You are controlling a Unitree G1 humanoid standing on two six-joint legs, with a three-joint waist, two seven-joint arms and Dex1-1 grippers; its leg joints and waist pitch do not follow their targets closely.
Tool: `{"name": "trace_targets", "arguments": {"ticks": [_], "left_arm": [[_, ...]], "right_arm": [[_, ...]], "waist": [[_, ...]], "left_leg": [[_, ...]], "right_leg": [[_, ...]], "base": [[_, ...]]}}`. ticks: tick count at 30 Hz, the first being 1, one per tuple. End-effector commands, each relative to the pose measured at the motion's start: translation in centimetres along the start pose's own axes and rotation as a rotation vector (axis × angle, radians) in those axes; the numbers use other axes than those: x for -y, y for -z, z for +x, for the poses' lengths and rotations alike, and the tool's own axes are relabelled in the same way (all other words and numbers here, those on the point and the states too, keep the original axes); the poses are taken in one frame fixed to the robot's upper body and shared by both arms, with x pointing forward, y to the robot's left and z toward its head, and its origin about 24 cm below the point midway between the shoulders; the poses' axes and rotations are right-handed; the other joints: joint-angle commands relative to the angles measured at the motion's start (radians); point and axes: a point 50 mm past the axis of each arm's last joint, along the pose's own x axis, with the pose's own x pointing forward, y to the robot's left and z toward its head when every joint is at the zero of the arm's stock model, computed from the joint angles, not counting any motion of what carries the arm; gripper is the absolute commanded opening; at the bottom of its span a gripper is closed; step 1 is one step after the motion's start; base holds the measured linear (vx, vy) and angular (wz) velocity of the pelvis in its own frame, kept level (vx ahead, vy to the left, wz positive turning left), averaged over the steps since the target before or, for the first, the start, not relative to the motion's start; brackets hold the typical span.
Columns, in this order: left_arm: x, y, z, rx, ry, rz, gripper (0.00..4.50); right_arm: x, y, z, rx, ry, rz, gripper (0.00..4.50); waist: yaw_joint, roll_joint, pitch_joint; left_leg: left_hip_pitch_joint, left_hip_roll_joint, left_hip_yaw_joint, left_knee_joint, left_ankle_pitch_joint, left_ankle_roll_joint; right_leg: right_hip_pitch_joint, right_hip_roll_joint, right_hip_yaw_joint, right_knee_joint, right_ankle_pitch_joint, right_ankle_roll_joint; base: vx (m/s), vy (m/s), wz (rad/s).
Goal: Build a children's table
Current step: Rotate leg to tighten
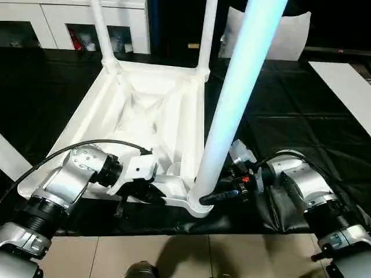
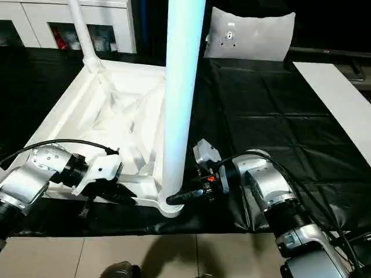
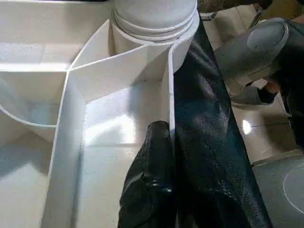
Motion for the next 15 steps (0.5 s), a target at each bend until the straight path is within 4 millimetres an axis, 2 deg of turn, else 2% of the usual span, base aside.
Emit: {"name": "trace_targets", "arguments": {"ticks": [1,3,4,5,7,9,10,11,15], "left_arm": [[-0.1,-0.3,1.0,0.001,-0.003,-0.002,0.0],[-0.2,-0.4,1.1,0.015,-0.028,-0.02,0.0],[-0.3,-0.4,1.3,0.027,-0.049,-0.035,0.0],[-0.7,-0.8,1.7,0.053,-0.103,-0.073,0.0],[-1.0,-1.0,2.0,0.07,-0.139,-0.098,0.0],[-1.5,-1.5,2.5,0.093,-0.189,-0.137,0.0],[-1.5,-1.5,2.5,0.093,-0.189,-0.137,0.0],[-2.0,-1.9,3.0,0.117,-0.225,-0.165,0.0],[-2.7,-2.6,3.9,0.142,-0.28,-0.2,0.0]], "right_arm": [[-0.3,0.1,0.7,0.046,0.019,0.032,2.01],[-0.3,0.2,0.9,0.057,0.068,0.037,2.01],[-0.4,0.3,1.1,0.065,0.109,0.041,2.01],[-0.5,0.5,1.7,0.069,0.195,0.038,2.01],[-0.5,0.5,2.1,0.086,0.239,0.054,2.0],[-0.6,0.3,2.7,0.111,0.293,0.078,2.0],[-0.6,0.3,2.7,0.111,0.293,0.078,2.0],[-0.7,0.3,3.3,0.125,0.321,0.093,2.0],[-1.1,0.4,4.3,0.138,0.375,0.116,1.99]], "waist": [[-0.009,0.008,-0.033],[-0.01,0.007,-0.03],[-0.008,0.008,-0.029],[-0.012,0.011,-0.021],[-0.016,0.008,-0.018],[-0.021,0.008,-0.013],[-0.025,0.007,-0.011],[-0.031,0.008,-0.011],[-0.036,0.004,-0.015]], "left_leg": [[0.025,0.094,-0.031,-0.1,-0.231,0.022],[0.024,0.095,-0.033,-0.103,-0.246,0.012],[0.028,0.094,-0.032,-0.102,-0.251,0.01],[0.025,0.093,-0.033,-0.107,-0.267,-0.003],[0.025,0.092,-0.036,-0.11,-0.284,-0.011],[0.025,0.09,-0.042,-0.112,-0.311,-0.02],[0.023,0.091,-0.043,-0.115,-0.312,-0.023],[0.023,0.09,-0.044,-0.115,-0.312,-0.022],[0.022,0.088,-0.032,-0.118,-0.212,0.01]], "right_leg": [[0.014,-0.105,0.06,-0.085,-0.182,-0.263],[0.015,-0.107,0.061,-0.087,-0.215,-0.257],[0.011,-0.107,0.062,-0.09,-0.226,-0.255],[0.009,-0.107,0.065,-0.095,-0.264,-0.243],[0.009,-0.109,0.066,-0.099,-0.312,-0.229],[0.006,-0.116,0.069,-0.111,-0.424,-0.199],[0.007,-0.114,0.069,-0.113,-0.438,-0.191],[0.006,-0.115,0.069,-0.115,-0.444,-0.185],[0.011,-0.106,0.067,-0.114,-0.297,-0.187]], "base": [[0.0,0.0,0.0],[0.0,0.0,0.0],[0.0,0.0,0.0],[0.0,0.0,0.0],[0.0,0.0,0.0],[0.0,0.0,0.0],[0.0,0.0,0.0],[0.0,0.0,0.0],[0.0,0.0,0.0]]}}
